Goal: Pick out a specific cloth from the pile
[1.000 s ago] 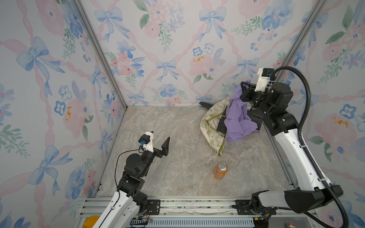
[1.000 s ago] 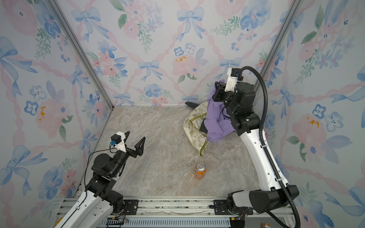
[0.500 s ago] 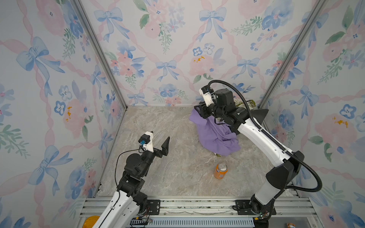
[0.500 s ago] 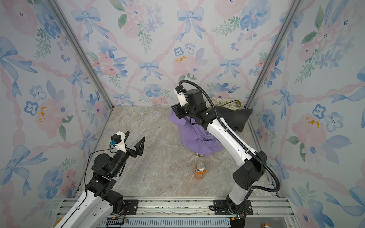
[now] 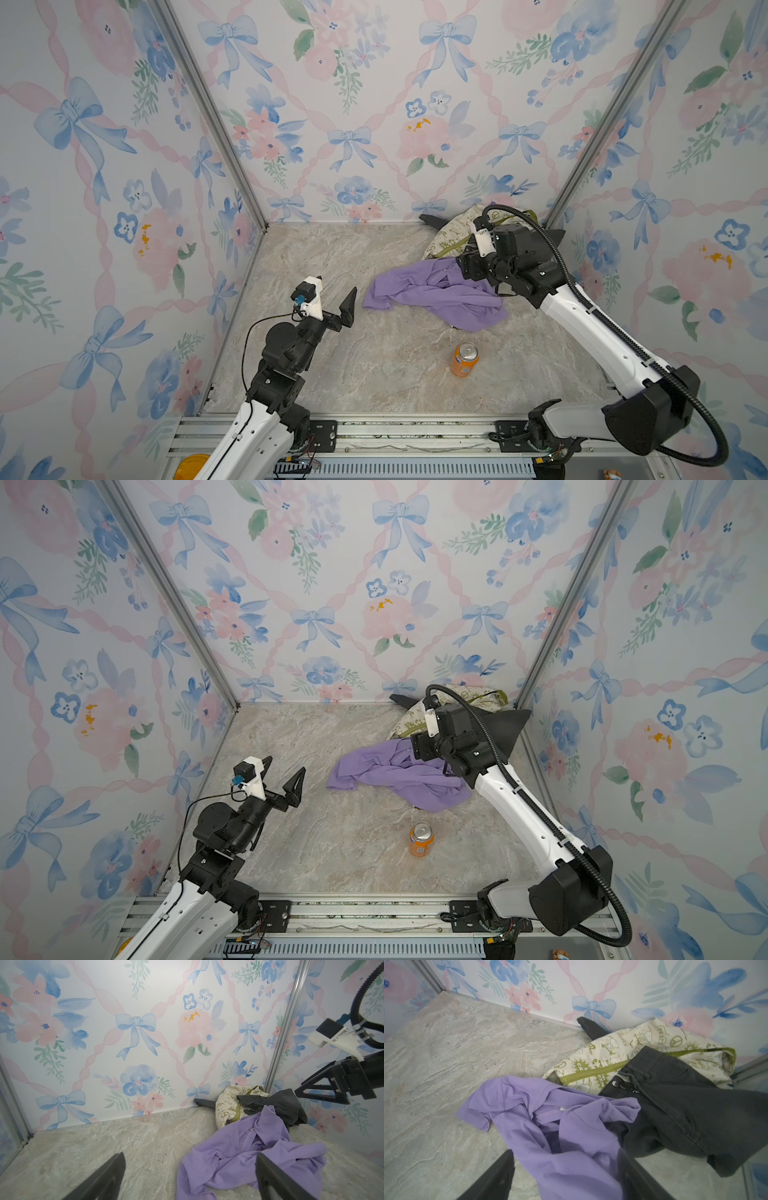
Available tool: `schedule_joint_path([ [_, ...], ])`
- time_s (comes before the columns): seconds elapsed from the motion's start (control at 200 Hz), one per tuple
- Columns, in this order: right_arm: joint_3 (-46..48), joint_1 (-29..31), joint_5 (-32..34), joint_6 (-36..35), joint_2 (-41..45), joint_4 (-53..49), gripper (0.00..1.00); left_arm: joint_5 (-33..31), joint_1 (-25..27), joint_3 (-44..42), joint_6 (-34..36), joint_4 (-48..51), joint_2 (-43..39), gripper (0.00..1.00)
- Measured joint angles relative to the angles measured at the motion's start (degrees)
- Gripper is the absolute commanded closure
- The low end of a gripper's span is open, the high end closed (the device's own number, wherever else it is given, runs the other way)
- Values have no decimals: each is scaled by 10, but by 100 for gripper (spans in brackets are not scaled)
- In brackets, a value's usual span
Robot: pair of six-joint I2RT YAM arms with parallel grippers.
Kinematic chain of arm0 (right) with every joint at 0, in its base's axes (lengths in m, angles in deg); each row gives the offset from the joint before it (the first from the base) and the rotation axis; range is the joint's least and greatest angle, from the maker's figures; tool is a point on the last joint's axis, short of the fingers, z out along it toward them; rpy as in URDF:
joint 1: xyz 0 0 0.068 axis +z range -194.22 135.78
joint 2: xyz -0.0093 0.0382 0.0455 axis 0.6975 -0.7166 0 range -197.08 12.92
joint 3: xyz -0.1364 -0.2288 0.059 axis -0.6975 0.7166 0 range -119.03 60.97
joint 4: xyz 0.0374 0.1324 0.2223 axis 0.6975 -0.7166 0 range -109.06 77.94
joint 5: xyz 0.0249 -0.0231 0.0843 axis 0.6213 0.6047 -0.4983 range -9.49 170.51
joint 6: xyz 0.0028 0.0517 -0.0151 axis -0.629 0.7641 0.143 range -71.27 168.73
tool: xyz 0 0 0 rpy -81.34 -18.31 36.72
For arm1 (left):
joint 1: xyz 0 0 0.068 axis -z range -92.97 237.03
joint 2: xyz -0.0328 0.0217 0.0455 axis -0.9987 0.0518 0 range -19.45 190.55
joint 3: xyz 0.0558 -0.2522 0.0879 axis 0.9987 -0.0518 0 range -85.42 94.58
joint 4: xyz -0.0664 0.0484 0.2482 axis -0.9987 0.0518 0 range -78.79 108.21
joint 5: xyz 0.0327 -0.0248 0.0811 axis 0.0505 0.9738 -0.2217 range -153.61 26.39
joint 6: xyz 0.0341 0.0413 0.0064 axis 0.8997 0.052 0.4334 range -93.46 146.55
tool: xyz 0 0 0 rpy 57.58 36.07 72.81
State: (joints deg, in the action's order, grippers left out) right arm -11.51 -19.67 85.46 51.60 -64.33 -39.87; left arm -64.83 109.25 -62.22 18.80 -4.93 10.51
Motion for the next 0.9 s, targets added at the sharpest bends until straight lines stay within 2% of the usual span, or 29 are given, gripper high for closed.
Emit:
schedule_joint_path([
  [0.165,78,-12,8,29,-6,-5,5,0,0,0,0,0,2,2],
  [0.33,111,-12,9,48,-35,-11,5,0,0,0,0,0,2,2],
  [0.495,111,-13,6,64,-95,0,36,0,0,0,0,0,2,2],
  [0.68,111,-13,-2,80,-130,10,82,0,0,0,0,0,2,2],
  [0.9,95,-12,1,80,-106,19,100,0,0,0,0,0,2,2],
])
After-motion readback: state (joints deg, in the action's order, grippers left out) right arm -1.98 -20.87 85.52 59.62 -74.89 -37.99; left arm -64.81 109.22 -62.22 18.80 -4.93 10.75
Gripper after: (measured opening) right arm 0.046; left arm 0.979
